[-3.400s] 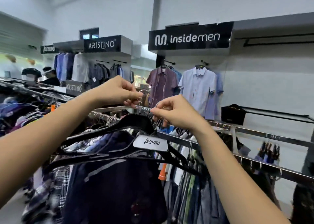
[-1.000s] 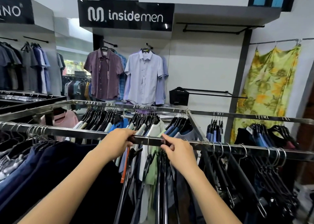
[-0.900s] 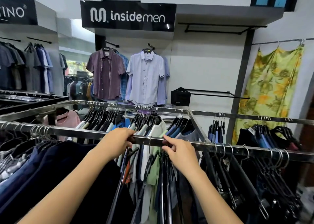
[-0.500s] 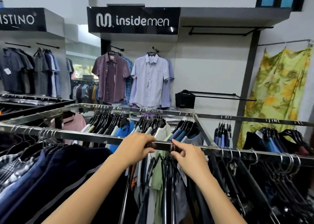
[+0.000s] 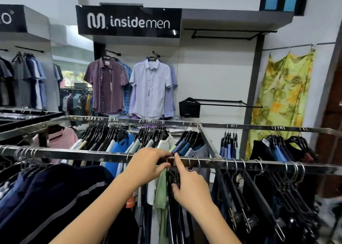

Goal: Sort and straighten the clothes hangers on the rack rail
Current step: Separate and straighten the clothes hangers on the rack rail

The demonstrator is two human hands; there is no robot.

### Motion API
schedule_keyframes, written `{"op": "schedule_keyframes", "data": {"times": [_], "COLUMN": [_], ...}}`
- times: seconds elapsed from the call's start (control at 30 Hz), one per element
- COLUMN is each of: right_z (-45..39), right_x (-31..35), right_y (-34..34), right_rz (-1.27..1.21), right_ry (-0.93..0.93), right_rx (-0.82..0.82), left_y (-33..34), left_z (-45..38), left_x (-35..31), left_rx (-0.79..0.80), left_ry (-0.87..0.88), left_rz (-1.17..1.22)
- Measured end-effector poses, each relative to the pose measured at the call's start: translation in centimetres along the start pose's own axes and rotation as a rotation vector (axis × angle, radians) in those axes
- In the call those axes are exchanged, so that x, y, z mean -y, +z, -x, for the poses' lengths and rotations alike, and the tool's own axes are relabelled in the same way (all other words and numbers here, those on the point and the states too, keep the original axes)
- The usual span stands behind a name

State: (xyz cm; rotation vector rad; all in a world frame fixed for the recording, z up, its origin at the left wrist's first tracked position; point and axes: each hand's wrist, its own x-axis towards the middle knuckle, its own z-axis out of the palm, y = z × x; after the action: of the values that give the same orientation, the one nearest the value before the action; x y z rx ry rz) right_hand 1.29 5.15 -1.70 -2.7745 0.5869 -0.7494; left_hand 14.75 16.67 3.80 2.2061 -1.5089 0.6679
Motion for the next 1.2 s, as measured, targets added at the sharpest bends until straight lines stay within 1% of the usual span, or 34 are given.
{"op": "schedule_keyframes", "data": {"times": [0.07, 0.17, 0.27, 0.37, 0.47, 0.57, 0.63, 0.73, 0.83, 1.0, 1.07, 1.2], "right_z": [0.3, 0.7, 1.0, 1.3, 1.3, 1.6, 1.8, 2.3, 2.5, 3.5, 4.2, 5.7], "right_x": [-0.1, -0.7, -1.0, -0.8, -0.7, -1.3, -1.8, -2.2, -2.5, -3.4, -4.6, -9.1], "right_y": [-0.5, -1.1, -1.2, -1.5, -1.8, -2.1, -2.2, -2.3, -3.0, -4.5, -5.7, -8.8], "right_rz": [-0.005, 0.007, 0.026, 0.051, 0.044, 0.036, 0.047, 0.059, 0.032, -0.013, -0.013, -0.030], "right_ry": [0.018, 0.070, 0.102, 0.102, 0.102, 0.145, 0.169, 0.158, 0.133, 0.088, 0.057, -0.001], "right_rx": [0.016, -0.019, -0.009, 0.023, 0.026, -0.004, 0.009, 0.038, 0.077, 0.086, 0.023, -0.273], "left_y": [-0.5, -1.1, -0.8, -0.2, -0.1, 0.2, 0.7, 1.5, 1.3, 1.0, 1.0, 2.0], "left_z": [0.2, 0.5, 0.5, 0.2, 0.1, 0.1, 0.1, 0.2, 0.3, 0.5, 0.2, -1.1], "left_x": [1.1, 1.7, 0.6, -0.6, -0.7, -1.5, -2.5, -3.5, -3.5, -3.9, -5.6, -10.6], "left_rx": [0.028, 0.060, 0.060, 0.069, 0.040, -0.004, 0.035, 0.078, 0.023, -0.006, -0.003, -0.027], "left_ry": [-0.035, -0.074, -0.041, -0.032, -0.063, -0.034, 0.006, -0.002, -0.020, -0.025, -0.012, 0.048], "left_rz": [-0.016, -0.038, -0.034, -0.083, -0.125, -0.083, -0.098, -0.168, -0.191, -0.179, -0.134, -0.046]}}
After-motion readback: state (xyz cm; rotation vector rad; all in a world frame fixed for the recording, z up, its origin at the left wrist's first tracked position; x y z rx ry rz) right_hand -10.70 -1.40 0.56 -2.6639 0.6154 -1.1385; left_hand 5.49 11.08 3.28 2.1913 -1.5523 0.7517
